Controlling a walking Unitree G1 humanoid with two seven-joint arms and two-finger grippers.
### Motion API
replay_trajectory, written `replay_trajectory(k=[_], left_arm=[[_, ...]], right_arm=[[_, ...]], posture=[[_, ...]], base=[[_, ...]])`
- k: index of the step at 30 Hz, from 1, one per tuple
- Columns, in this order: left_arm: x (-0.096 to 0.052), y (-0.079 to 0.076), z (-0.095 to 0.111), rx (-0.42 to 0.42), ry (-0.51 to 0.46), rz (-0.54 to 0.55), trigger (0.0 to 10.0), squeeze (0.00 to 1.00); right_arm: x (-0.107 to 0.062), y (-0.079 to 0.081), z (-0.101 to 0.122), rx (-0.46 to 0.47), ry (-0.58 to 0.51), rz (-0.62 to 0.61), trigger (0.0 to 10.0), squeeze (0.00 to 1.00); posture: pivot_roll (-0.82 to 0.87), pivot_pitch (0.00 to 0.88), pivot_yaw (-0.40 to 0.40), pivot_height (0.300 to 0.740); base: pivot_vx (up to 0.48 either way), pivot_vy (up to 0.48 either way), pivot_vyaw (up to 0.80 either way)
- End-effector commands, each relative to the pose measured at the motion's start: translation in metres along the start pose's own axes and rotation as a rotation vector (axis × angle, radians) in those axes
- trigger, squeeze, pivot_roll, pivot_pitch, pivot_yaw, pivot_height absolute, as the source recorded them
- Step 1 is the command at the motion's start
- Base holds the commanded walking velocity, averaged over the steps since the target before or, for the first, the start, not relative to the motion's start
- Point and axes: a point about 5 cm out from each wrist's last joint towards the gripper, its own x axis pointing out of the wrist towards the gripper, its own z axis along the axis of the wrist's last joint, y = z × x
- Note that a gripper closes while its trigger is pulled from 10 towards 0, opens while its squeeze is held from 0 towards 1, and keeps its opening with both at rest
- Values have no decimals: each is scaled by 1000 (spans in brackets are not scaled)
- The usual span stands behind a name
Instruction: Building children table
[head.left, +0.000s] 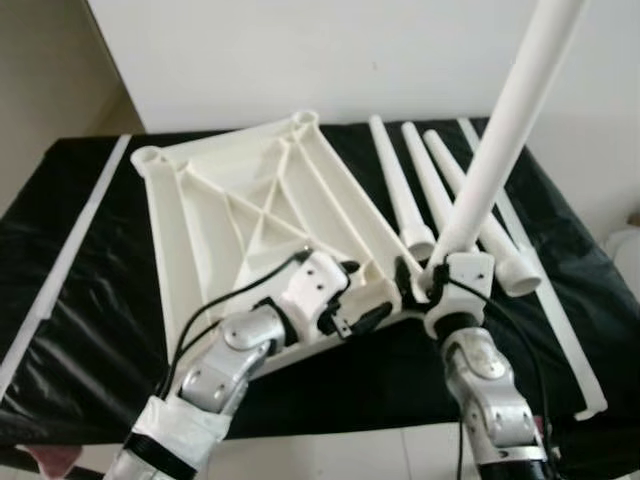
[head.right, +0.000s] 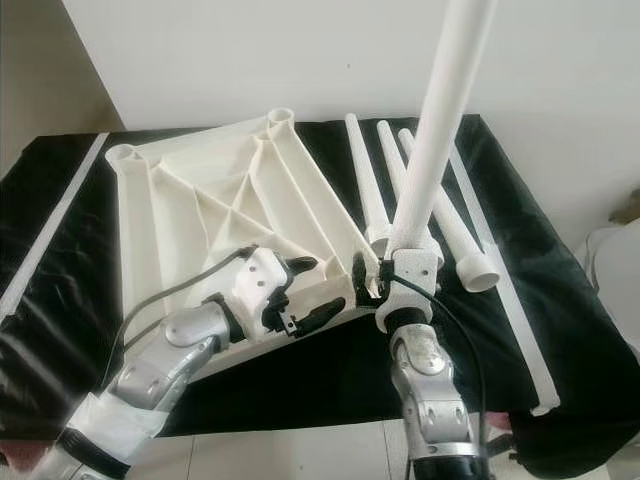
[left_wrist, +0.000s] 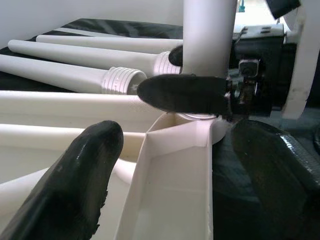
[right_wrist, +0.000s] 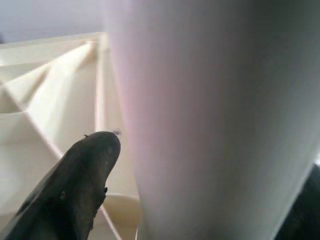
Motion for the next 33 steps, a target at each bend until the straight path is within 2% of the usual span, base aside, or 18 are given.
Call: replay_trajectory(k=[1, 5, 9, 12, 17, 19, 21, 24, 25, 33], left_arm=[[-1, -6, -5, -10, 21, -62, 10000, 0], [1, -10, -4, -13, 17, -82, 10000, 0], [3, -16, -1, -20, 14, -116, 10000, 0], [3, -17, -1, -27, 13, -120, 10000, 0], [-2, -19, 3, -48, 21, -145, 10000, 0], [-5, -17, 11, -59, 13, -152, 10000, 0], [-5, -17, 11, -59, 13, -152, 10000, 0], [-12, -22, 18, -62, 25, -197, 10000, 0], [-17, -25, 20, -52, 39, -223, 10000, 0], [-24, -23, 16, -31, 72, -192, 10000, 0]], right_arm=[[-1, -1, 3, 11, -17, 39, 10000, 0], [0, -12, 5, -38, -7, 118, 10000, 0], [1, -25, 8, -111, 11, 261, 10000, 0], [0, -26, 8, -116, 9, 270, 10000, 0], [-6, -18, 4, -97, 19, 272, 10000, 0], [-8, -9, 4, -76, 7, 270, 10000, 0], [-8, -9, 4, -76, 7, 270, 10000, 0], [-8, -1, 4, -51, 2, 280, 10000, 0], [-6, 6, 4, -24, -1, 305, 10000, 0], [0, 18, 1, 13, 0, 331, 10000, 0]], posture=[[-151, 109, 39, 740], [-157, 109, 41, 740], [-155, 111, 40, 740], [-151, 113, 37, 740], [-145, 119, 32, 740], [-144, 132, 37, 740], [-144, 132, 37, 740], [-145, 145, 37, 740], [-141, 155, 31, 740], [-122, 160, 26, 740]], base=[[0, 0, 0], [0, 0, 0], [0, 0, 0], [0, 0, 0], [0, 0, 0], [0, 0, 0], [0, 0, 0], [0, 0, 0], [0, 0, 0], [0, 0, 0]])
